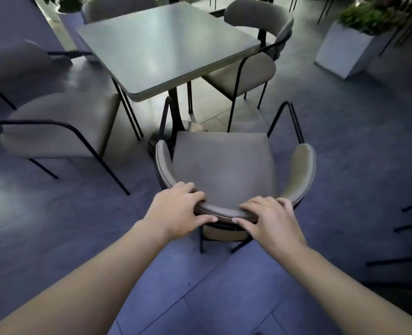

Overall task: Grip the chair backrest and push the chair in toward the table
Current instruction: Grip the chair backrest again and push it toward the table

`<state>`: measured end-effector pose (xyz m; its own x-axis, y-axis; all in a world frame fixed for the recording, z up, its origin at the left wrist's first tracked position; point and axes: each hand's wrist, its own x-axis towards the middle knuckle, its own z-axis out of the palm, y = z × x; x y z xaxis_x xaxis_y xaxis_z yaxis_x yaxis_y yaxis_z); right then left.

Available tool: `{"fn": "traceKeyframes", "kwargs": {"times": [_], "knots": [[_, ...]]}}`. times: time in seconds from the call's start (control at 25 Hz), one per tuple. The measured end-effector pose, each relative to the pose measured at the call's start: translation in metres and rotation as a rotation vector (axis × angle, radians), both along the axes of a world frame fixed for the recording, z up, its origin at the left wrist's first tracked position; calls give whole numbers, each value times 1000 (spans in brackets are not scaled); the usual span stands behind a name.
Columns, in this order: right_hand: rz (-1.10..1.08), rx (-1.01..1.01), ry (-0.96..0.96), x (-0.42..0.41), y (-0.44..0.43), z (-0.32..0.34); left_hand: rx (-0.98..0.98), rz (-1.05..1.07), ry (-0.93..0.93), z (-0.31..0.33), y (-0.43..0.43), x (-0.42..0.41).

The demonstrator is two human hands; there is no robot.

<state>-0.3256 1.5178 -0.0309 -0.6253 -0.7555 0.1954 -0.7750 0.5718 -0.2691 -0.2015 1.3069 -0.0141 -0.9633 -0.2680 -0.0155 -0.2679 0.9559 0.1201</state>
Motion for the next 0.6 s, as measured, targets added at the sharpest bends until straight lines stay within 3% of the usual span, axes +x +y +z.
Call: {"fn": "traceKeyframes", "kwargs": {"times": [0.28,0.6], "knots": [[75,91,21,-14,-3,4,-103,40,170,-9,7,-8],[268,118,25,-65,16,5,-133,123,152,-7,43,-33]]}}
